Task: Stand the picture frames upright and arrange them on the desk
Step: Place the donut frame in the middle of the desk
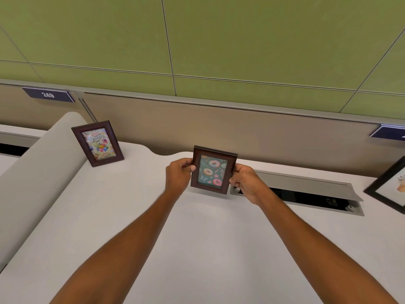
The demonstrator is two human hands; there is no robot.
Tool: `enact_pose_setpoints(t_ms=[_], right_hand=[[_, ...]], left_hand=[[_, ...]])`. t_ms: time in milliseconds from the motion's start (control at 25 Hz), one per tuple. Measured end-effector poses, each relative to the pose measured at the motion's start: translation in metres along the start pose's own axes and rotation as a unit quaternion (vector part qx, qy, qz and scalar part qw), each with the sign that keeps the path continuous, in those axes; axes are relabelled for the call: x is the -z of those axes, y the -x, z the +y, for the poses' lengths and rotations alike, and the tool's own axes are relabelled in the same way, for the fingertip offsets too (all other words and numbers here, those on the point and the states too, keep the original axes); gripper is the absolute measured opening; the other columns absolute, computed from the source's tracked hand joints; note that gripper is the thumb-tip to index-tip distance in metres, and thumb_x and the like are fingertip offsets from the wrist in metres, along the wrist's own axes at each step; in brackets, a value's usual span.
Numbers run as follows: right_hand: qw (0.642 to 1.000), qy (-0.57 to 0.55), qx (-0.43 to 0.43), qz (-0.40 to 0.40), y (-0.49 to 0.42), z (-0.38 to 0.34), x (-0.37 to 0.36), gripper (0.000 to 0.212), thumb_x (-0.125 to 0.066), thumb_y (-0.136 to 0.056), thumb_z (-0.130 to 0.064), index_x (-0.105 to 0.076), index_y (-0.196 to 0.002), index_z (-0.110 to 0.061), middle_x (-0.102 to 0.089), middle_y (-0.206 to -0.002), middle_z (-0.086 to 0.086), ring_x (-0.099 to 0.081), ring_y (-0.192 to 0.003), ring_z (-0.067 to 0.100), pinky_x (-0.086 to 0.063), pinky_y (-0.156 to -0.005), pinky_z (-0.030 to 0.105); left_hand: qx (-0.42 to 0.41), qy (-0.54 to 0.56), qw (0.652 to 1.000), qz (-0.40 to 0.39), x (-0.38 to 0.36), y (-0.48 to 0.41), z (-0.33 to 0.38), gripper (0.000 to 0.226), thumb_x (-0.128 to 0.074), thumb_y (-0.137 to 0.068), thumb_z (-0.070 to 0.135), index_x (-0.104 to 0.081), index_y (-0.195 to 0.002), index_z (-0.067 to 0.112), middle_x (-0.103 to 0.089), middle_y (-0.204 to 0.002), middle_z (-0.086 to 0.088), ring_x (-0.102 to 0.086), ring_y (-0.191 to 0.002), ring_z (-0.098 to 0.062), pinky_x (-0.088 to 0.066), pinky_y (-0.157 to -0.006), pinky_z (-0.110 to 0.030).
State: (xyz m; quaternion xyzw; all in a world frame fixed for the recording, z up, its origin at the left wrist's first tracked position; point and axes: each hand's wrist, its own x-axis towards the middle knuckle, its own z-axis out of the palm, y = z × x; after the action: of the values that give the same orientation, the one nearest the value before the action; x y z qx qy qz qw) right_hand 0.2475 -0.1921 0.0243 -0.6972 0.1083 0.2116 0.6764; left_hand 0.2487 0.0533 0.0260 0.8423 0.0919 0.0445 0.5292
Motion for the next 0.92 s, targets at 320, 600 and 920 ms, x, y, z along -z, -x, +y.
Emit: enact_pose_setpoints(t_ms=[320, 600, 920], right_hand=[[1.0, -0.001, -0.013, 0.0, -0.061, -0.02, -0.002, 0.052, -0.048, -0.087, 0.02, -0.074, -0.114, -0.017, -0.08, -0.111, 0.003, -0.072, -0.109, 0.019, -0.059, -0.075, 0.026], [1.0, 0.016, -0.016, -0.005, -0.094, -0.028, 0.007, 0.055, -0.052, -0.09, 0.019, -0.066, -0.134, -0.01, -0.074, -0.134, 0.015, -0.068, -0.125, 0.028, -0.055, -0.107, 0.048], [0.999, 0.019, -0.033, -0.015, -0.106, -0.028, 0.008, 0.056, -0.053, -0.092, 0.018, -0.061, -0.141, -0.009, -0.072, -0.138, 0.014, -0.066, -0.129, 0.03, -0.06, -0.092, 0.038]], left_hand=[[0.018, 0.025, 0.999, -0.011, -0.008, -0.051, -0.017, 0.026, -0.066, -0.1, 0.0, -0.082, -0.12, 0.005, -0.084, -0.107, -0.01, -0.077, -0.098, -0.025, -0.067, -0.093, -0.047], [0.023, 0.036, 0.999, -0.009, -0.014, -0.072, -0.02, 0.025, -0.068, -0.099, 0.002, -0.082, -0.119, 0.007, -0.082, -0.099, -0.004, -0.074, -0.089, -0.017, -0.068, -0.088, -0.045], [0.045, 0.026, 0.999, -0.002, -0.02, -0.075, -0.022, 0.024, -0.068, -0.103, 0.007, -0.08, -0.123, 0.004, -0.084, -0.112, -0.012, -0.077, -0.102, -0.025, -0.067, -0.093, -0.049]])
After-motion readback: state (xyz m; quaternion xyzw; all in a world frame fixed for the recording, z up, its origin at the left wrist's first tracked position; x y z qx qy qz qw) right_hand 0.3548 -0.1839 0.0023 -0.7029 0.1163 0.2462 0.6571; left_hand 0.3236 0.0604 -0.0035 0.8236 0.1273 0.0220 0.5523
